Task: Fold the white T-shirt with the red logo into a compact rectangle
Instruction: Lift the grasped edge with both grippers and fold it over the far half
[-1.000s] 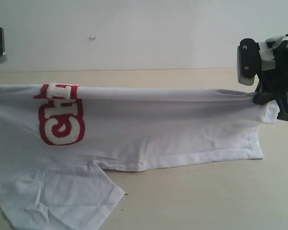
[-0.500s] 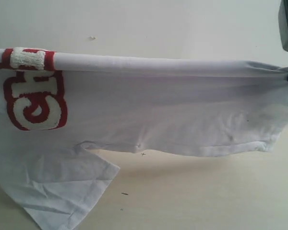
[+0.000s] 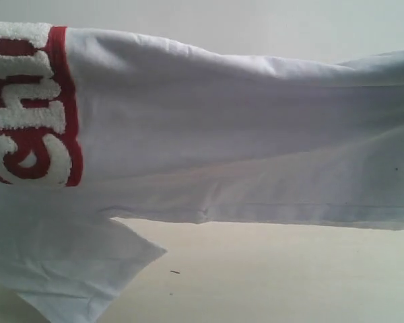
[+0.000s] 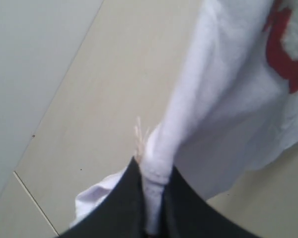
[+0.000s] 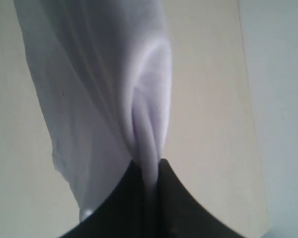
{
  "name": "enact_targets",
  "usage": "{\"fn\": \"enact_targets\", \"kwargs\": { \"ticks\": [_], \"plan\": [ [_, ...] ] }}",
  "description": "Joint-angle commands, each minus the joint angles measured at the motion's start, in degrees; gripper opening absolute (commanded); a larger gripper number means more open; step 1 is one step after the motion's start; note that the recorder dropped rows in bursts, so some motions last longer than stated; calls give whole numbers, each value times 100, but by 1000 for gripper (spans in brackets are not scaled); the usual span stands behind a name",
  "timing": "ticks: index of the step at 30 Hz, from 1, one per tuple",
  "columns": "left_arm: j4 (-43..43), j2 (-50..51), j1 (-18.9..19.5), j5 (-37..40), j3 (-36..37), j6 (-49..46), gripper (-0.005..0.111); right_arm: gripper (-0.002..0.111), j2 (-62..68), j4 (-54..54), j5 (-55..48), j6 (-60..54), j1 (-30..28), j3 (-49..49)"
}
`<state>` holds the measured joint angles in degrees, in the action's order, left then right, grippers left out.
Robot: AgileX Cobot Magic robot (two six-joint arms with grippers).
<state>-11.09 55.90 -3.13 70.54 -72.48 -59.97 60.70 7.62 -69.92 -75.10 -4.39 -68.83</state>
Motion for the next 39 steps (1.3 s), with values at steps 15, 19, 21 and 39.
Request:
{"fn": "enact_targets", "kwargs": {
  "ticks": [15, 19, 21, 39],
  "plan": [
    [862, -881, -329, -58, 1074, 1135, 0, 0, -328, -114, -5, 129, -29, -10],
    [952, -765, -329, -58, 1127, 803, 0, 0, -184, -69, -5, 129, -29, -10],
    [1070, -534, -329, -58, 1127, 731, 0, 0, -19, -91, -5, 129, -29, -10],
    [355, -1101, -376, -58, 403, 1557, 0, 0, -479, 580, -5, 354, -29, -9]
  ]
}}
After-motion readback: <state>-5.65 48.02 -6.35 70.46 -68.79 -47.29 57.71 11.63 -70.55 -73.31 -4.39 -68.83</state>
